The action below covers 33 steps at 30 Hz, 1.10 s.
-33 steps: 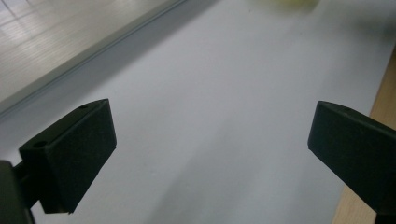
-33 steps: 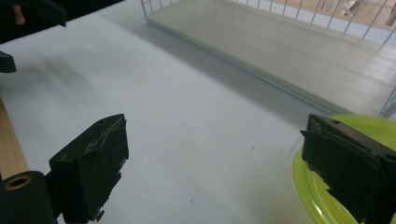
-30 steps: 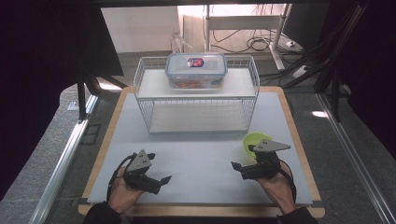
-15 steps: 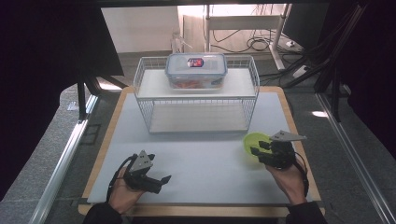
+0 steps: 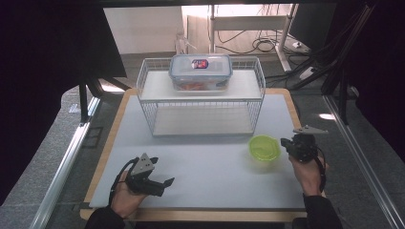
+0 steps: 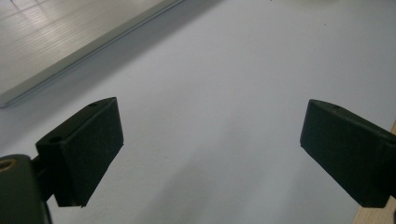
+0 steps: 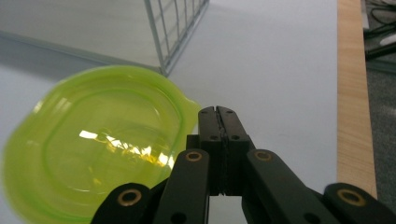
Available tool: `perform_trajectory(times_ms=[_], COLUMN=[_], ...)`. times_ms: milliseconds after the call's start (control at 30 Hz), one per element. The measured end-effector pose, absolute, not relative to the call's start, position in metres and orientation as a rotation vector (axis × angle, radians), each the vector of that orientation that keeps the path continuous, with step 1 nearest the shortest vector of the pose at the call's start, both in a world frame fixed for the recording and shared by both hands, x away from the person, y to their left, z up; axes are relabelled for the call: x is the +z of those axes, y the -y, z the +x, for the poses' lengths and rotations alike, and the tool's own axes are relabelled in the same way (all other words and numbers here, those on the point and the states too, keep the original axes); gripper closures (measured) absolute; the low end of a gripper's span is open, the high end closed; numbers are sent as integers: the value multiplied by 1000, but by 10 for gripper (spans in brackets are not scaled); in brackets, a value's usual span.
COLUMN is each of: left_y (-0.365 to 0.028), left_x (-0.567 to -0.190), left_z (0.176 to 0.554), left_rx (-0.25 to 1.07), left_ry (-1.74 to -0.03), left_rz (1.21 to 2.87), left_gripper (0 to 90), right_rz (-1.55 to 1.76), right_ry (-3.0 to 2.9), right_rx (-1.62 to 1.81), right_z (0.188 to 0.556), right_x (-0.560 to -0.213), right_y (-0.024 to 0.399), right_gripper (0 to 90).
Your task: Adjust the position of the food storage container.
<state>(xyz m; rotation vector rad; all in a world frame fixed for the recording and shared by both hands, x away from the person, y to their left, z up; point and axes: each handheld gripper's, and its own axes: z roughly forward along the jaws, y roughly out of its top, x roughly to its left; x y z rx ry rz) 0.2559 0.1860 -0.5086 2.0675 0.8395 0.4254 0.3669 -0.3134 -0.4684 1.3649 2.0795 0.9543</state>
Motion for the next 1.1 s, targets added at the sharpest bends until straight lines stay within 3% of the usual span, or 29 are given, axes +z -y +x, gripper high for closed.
perform_trajectory(times_ms=[367,1100], left_y=[-183,-184], left_x=[-509,-509], left_z=[255,255], left_rx=[451,442], left_ry=[-814,-816], left_rz=[2091,2087], left_gripper=[69,69], right_rz=[1391,1304], right_ry=[-2130,-2340], right_rx=[942,1058], right_z=[370,350], right_x=[-479,-485], right_y=[303,232], right_gripper=[899,899])
